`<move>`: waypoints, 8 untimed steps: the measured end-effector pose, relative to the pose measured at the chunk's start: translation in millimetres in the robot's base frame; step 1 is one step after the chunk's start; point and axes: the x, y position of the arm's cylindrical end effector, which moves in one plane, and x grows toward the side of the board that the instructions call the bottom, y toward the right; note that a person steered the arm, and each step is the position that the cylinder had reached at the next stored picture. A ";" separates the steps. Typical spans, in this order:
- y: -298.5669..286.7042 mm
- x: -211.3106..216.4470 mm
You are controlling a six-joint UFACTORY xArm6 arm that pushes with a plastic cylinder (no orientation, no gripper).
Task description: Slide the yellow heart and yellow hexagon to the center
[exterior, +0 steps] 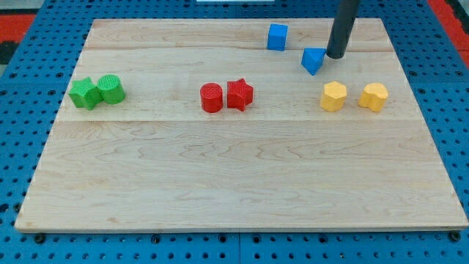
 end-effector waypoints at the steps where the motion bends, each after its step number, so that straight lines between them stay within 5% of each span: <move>1: -32.3 4.0; 3: -94.4 3.9; 6: 116.5 55.8; 8: 86.3 102.8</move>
